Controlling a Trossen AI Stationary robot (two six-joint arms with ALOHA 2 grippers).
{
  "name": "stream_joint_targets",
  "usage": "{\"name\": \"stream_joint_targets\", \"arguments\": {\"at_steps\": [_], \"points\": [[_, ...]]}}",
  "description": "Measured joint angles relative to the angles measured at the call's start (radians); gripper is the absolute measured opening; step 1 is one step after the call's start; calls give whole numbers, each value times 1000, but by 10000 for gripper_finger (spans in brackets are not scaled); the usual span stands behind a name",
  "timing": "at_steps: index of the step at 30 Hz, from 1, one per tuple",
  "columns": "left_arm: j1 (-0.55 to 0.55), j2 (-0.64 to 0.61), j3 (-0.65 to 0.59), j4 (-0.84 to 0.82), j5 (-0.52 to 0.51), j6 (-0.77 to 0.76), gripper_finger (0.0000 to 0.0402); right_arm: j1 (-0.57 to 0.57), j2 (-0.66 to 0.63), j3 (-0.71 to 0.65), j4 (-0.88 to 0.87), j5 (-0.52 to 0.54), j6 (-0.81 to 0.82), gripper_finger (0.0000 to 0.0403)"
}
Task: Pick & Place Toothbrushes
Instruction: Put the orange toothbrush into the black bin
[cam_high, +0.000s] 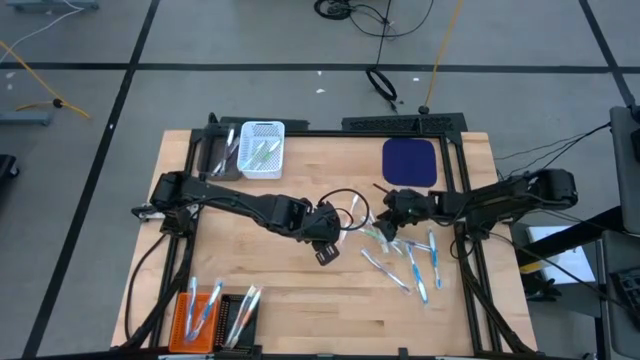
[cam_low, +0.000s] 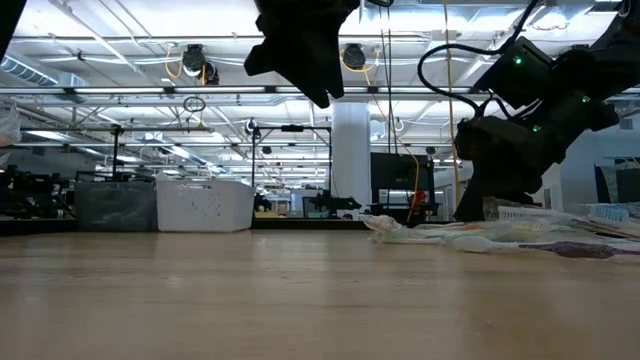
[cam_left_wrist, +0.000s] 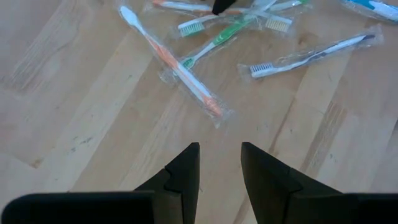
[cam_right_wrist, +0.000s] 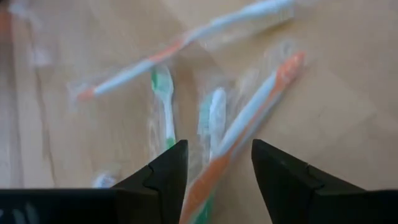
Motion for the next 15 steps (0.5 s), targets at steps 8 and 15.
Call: {"name": "stream_joint_targets", "arguments": {"at_steps": [8, 15], "points": [[0, 0, 0, 0, 0, 0, 115, -13, 71, 0, 50, -54, 12, 167], [0, -1, 0, 2, -2, 11, 115, -21, 75, 0, 72, -104, -10, 121]]}}
